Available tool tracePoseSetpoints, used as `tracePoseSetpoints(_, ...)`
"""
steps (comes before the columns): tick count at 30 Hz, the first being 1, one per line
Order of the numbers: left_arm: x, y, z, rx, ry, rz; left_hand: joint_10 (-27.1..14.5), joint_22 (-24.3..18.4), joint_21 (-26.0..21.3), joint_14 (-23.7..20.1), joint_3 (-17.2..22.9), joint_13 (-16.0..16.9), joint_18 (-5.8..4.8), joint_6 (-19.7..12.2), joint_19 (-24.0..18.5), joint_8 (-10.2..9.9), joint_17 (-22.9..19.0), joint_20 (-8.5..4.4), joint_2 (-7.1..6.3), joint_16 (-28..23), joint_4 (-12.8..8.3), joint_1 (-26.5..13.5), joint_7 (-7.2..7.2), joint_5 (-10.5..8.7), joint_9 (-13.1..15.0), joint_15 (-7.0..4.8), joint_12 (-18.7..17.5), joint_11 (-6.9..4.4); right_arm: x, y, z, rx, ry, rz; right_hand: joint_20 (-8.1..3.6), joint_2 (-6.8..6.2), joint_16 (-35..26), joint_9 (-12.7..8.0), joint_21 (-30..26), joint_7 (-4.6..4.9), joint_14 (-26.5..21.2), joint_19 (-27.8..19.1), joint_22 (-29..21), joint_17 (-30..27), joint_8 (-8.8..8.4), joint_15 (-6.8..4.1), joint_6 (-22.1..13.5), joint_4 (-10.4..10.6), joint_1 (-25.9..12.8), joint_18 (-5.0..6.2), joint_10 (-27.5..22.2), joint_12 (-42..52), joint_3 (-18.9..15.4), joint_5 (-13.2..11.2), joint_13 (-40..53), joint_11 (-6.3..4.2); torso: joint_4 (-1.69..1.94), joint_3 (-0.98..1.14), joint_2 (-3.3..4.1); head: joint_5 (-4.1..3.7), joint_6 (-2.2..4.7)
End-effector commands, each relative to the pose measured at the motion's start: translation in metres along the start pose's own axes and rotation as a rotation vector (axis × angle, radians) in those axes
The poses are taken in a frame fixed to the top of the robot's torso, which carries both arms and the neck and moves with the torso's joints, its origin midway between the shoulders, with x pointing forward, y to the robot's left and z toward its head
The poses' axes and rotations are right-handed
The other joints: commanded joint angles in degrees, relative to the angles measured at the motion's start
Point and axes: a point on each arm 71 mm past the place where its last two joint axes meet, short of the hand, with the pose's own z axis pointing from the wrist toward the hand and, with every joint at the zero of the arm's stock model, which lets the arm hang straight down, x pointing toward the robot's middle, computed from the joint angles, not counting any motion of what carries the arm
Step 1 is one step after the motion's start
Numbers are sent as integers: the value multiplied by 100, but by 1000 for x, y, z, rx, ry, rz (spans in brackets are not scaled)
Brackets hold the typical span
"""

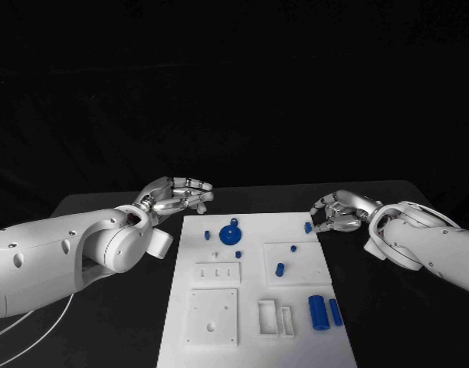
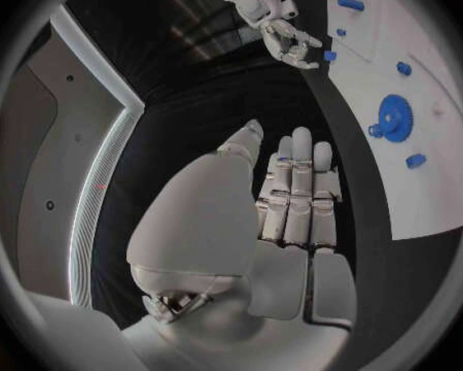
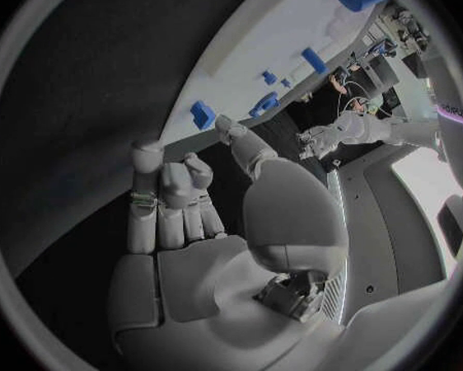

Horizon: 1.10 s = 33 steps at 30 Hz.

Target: Assemble the parts on the task board

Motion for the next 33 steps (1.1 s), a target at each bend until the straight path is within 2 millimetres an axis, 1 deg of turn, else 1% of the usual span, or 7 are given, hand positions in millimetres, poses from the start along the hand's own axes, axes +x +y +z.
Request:
tracePoseSetpoints(1, 2, -2, 0, 13, 20, -4, 14, -7, 32, -30, -5, 5, 89, 0, -10, -7, -7, -22, -32, 30, 22, -21, 66, -33, -4, -23, 4, 8, 6, 0, 0, -9, 42, 9, 9, -5, -33, -11, -22, 12, -36, -40, 94, 11, -17, -6, 61, 8, 55, 262, -52, 21, 2, 110, -9, 4, -2, -4, 1, 6, -11)
tracePoseSetpoints(5, 2, -2, 0, 13, 20, -3, 13, -7, 32, -31, -5, 5, 89, 0, -11, -7, -8, -22, -31, 30, 22, -20, 66, -32, -4, -23, 3, 9, 11, 0, 2, -8, 56, 4, 17, 6, -39, -21, -20, 6, -39, -48, 101, 13, -14, -12, 83, 8, 95, 262, -62, 27, 37, 278, -13, -2, -14, -4, -1, 14, -33)
tracePoseSetpoints(12, 2, -2, 0, 13, 22, -2, 11, -8, 33, -31, -4, 6, 89, -1, -12, -7, -9, -23, -30, 31, 21, -16, 66, -32, -5, -23, 0, 10, 15, 2, 6, -9, 62, 3, 21, 18, -41, -24, -19, 3, -41, -51, 103, 14, -12, -14, 91, 10, 95, 262, -65, 29, 44, 298, -15, -4, -2, -6, -4, 0, -40)
tracePoseSetpoints(16, 2, -2, 0, 12, 21, -2, 11, -9, 33, -32, -4, 6, 89, -2, -12, -7, -10, -22, -30, 31, 21, -15, 67, -32, -5, -23, -1, 10, 16, 3, 8, -8, 65, 2, 34, 100, -41, -30, -12, 3, -37, -45, 105, 17, -4, -14, 118, 34, 4, 262, -65, 36, 45, 258, -20, -3, -12, -3, -6, 3, -49)
tracePoseSetpoints(20, 2, -2, 0, 10, 20, -1, 10, -9, 33, -32, -4, 7, 89, -4, -12, -8, -10, -22, -29, 31, 23, -15, 68, -31, -6, -23, -3, 11, 18, 3, 10, -7, 65, -3, 32, 197, -43, -40, -7, -3, -30, -39, 105, 20, 8, -19, 163, 35, -67, 262, -62, 44, 96, 148, -28, -10, 2, -8, -7, -3, -47)
tracePoseSetpoints(23, 2, -2, 0, 10, 21, -1, 9, -10, 34, -32, -3, 7, 88, -7, -12, -10, -11, -22, -26, 32, 24, -14, 69, -30, -7, -23, -4, 12, 20, 4, 10, -12, 73, -17, 30, 316, -51, -65, -12, 5, -23, -32, 99, 20, 2, -11, 188, 105, -148, 262, -63, 46, 306, -136, -45, -1, -5, -10, -4, 20, -51)
tracePoseSetpoints(33, 1, -2, 0, 9, 20, -1, 8, -11, 35, -31, -2, 9, 88, -14, -12, -13, -12, -22, -23, 33, 25, -13, 71, -29, -8, -23, -7, 13, 27, 4, 11, -8, 87, -20, 30, 342, -57, -102, -2, 3, -13, -24, 106, 26, 4, -14, 241, 139, -169, 262, -66, 62, 712, -439, -63, -4, -2, -10, -5, 25, -56)
